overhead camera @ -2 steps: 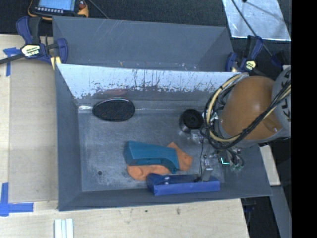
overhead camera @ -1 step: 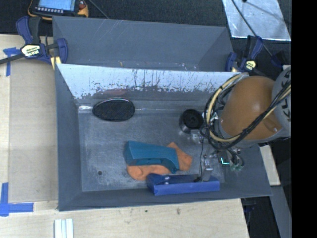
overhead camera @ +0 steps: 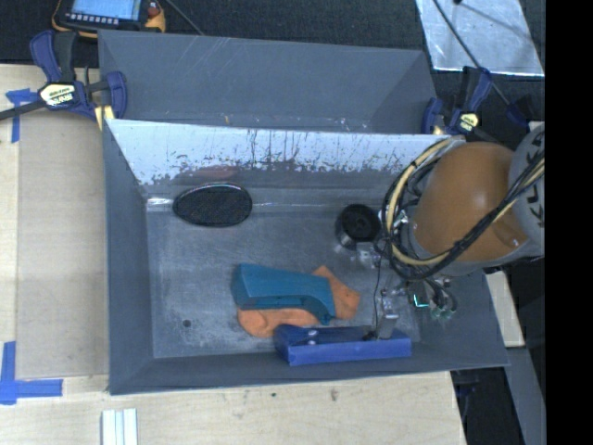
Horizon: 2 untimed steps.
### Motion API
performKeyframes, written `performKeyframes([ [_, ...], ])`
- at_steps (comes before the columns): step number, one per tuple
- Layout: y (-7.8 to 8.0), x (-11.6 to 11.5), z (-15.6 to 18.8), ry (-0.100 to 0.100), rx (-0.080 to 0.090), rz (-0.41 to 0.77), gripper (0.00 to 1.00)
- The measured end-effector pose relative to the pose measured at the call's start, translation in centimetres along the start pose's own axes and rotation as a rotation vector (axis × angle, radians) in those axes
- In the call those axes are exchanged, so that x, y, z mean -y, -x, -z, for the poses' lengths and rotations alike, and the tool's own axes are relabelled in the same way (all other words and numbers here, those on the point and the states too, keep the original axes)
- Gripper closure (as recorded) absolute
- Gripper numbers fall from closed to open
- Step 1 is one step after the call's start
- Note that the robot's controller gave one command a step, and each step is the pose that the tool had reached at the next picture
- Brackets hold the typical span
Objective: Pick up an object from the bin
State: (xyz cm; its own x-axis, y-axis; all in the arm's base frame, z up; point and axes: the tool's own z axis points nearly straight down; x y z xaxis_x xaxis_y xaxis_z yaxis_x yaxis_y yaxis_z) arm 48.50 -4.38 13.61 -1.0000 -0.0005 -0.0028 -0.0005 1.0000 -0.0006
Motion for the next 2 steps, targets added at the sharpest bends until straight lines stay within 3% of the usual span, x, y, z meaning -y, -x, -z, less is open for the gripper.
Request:
performKeyframes([
  [2,0.00,0.00,0.00,0.000,0.000,0.001,0.00],
])
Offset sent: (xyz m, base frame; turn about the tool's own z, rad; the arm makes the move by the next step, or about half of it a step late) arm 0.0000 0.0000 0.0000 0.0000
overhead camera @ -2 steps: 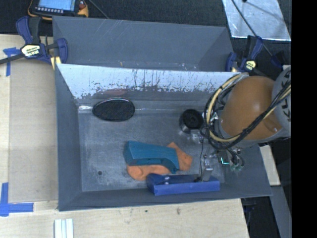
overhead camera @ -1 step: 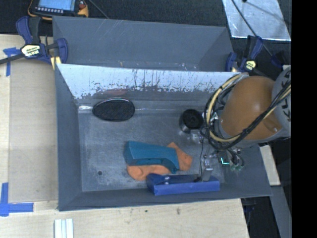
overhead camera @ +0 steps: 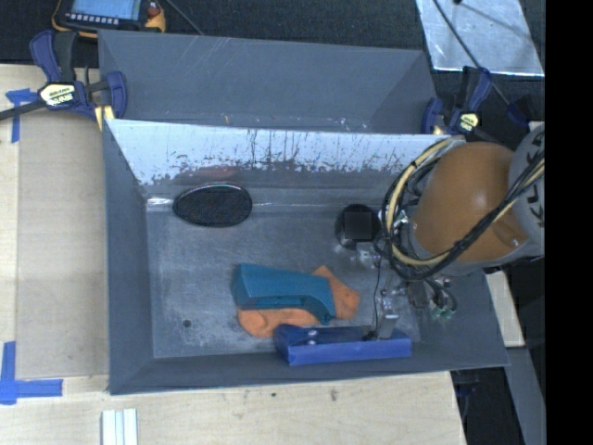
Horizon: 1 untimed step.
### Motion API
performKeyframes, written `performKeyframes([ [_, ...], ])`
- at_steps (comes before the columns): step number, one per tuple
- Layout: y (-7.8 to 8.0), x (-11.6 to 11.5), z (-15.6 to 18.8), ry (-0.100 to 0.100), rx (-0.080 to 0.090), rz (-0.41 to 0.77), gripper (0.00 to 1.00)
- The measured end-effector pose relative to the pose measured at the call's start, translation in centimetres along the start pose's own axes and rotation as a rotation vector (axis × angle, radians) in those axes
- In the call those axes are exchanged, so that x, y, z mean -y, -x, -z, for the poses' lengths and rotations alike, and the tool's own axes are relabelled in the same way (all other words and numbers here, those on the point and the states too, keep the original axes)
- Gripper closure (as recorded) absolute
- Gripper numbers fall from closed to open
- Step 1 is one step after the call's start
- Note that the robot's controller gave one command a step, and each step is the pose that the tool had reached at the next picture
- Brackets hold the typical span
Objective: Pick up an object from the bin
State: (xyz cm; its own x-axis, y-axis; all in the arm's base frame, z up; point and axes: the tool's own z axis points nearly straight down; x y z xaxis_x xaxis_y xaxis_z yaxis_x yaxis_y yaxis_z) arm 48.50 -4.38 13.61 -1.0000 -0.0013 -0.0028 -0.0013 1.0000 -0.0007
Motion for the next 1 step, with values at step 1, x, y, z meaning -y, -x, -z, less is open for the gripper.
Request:
performKeyframes([
  [1,3.30,-4.58,-3.79,-0.002,0.004,-0.001,0.00],
])
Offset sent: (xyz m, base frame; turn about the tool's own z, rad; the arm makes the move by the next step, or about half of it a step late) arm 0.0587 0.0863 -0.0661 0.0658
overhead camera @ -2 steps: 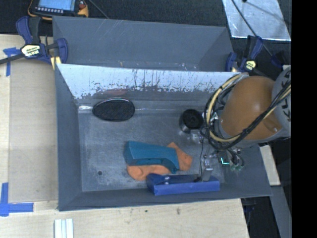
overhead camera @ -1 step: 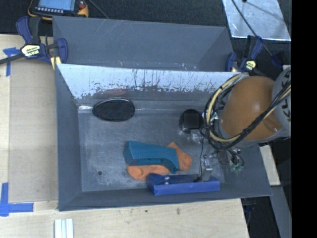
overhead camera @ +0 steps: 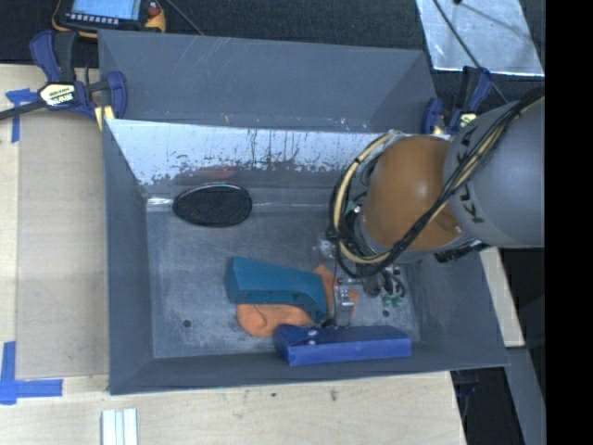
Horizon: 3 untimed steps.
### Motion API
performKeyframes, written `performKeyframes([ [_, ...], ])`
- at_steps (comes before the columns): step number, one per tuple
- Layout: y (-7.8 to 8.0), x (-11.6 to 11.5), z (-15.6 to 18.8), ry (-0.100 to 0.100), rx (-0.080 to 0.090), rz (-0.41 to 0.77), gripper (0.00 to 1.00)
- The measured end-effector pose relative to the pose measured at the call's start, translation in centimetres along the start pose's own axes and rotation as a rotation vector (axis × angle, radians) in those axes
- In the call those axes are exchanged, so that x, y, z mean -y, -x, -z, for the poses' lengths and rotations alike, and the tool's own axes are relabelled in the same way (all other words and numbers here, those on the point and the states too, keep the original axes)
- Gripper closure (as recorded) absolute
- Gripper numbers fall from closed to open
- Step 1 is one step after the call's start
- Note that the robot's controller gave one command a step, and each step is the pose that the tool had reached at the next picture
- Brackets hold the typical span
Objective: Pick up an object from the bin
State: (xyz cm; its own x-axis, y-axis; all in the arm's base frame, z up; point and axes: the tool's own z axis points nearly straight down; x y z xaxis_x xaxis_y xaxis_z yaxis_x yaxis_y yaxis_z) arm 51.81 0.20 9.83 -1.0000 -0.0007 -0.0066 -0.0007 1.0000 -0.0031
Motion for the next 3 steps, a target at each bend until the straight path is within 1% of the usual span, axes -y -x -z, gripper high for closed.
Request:
performKeyframes([
  [1,2.7,-4.0,-2.7,0.002,-0.002,-0.064,1.00],
  [2,2.7,-4.0,-2.7,0.002,-0.002,-0.064,1.00],
  [3,3.2,-5.7,-1.8,0.000,-0.006,-0.011,1.00],
])
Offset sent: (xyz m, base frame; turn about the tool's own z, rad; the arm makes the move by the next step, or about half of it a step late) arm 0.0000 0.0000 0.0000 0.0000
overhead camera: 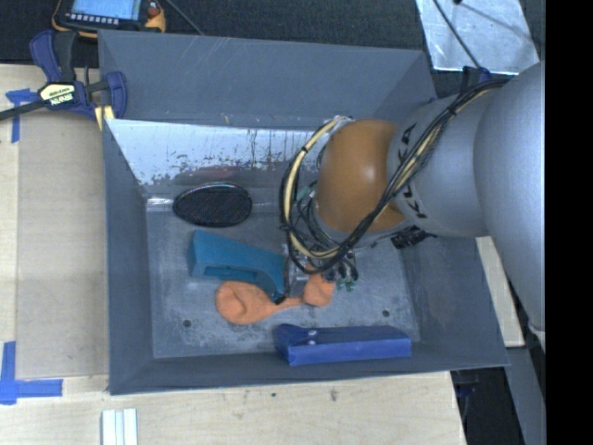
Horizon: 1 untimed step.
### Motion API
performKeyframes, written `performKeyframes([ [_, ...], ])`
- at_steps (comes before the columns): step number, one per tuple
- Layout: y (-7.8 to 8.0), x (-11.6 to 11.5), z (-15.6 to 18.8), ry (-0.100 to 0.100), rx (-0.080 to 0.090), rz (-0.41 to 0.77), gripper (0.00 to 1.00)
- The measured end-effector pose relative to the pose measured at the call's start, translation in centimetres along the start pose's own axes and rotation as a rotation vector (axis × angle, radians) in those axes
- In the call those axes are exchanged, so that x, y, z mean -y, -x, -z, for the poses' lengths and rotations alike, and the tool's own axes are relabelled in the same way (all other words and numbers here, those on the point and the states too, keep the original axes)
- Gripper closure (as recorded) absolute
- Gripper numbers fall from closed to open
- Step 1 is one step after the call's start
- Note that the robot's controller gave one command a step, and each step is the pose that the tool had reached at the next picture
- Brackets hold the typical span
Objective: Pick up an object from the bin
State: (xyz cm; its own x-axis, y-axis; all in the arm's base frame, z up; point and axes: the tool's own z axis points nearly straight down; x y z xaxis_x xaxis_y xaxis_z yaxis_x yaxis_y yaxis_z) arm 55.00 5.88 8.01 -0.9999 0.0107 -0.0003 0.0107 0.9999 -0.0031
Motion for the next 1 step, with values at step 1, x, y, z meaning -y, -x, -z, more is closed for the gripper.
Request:
performKeyframes([
  [1,0.97,-0.77,2.56,0.003,-0.001,0.121,1.00],
])
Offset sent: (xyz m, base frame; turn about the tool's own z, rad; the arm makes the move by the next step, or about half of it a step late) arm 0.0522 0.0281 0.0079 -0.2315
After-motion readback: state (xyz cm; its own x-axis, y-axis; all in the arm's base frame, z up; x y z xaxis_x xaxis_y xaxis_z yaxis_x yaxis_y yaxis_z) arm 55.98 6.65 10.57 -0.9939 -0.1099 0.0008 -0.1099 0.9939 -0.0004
